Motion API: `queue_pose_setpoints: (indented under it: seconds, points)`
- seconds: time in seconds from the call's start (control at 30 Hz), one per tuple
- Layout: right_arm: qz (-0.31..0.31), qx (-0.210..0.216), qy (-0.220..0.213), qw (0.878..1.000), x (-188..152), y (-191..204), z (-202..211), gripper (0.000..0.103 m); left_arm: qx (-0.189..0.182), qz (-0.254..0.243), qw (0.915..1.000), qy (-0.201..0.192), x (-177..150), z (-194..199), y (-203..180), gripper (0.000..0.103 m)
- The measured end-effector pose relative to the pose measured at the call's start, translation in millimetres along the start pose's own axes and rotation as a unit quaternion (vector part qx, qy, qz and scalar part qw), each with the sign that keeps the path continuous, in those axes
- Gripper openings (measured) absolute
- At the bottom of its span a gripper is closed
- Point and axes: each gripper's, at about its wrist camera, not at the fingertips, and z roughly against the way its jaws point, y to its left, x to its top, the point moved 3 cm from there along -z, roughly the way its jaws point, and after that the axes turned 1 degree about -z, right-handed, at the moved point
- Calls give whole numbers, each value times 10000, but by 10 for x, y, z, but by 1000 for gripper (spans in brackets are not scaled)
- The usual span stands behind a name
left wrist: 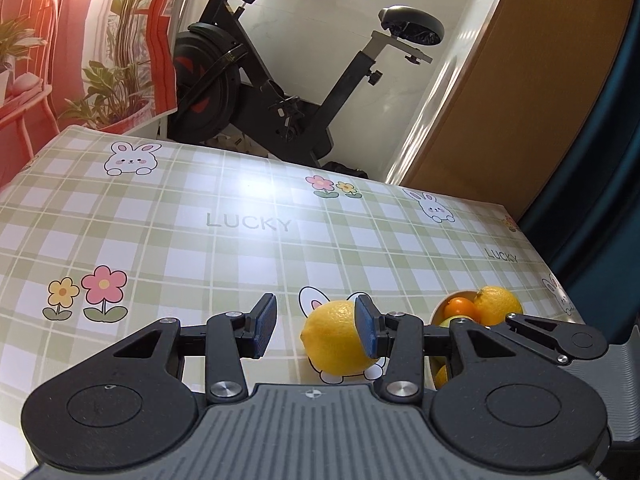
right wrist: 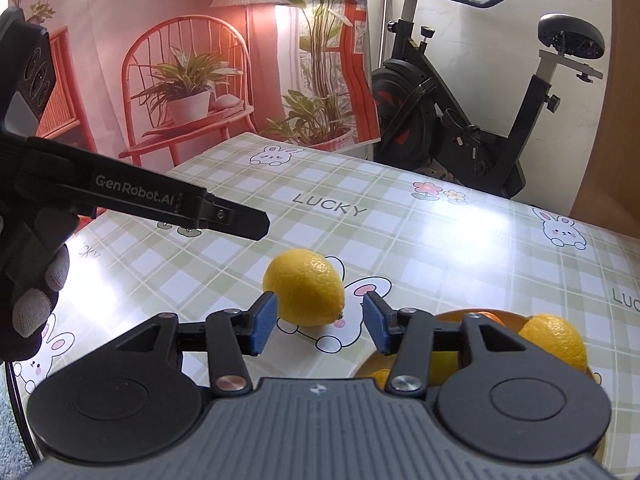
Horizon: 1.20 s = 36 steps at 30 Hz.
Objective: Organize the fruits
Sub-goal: 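Move both tools to the last yellow lemon on the table, then grasp and lift the lemon with the left tool while the right tool supports it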
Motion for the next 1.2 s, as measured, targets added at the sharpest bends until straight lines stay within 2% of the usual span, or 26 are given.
queue_pose_setpoints:
  seconds: [0.07, 0.13, 0.2, 0.43, 0.67, 0.97, 1.1, 1.2]
  points:
    - [126, -2, 117, 9999, -25, 42, -116, 58, -42, 46, 10000, 22, -21, -34, 16, 47]
    - [188, -14, 215, 9996, -28, 41, -208, 59, -92, 63, 9999, 14, -36, -60, 16, 56]
    - [205, -8, 282, 9994, -21, 24, -278, 60, -160, 31, 9999, 7, -52, -111, 4, 59]
    - [338, -41, 471, 9983, 12, 50, -454, 64, -301, 16, 9994, 187, -111, -291, -36, 59]
    - [290, 9, 615, 9977, 14, 51, -567, 68, -494, 266, 9979, 310, -167, -400, 20, 59]
    - [-92, 6, 749, 9971, -10, 28, -643, 68, -546, 237, 9978, 286, -185, -392, 26, 58]
    - [-315, -50, 685, 9971, -24, 9, -610, 63, -523, 150, 9981, 287, -210, -350, -4, 58]
    - [-535, 18, 644, 9965, -62, 0, -550, 63, -491, 79, 9983, 301, -250, -289, -42, 58]
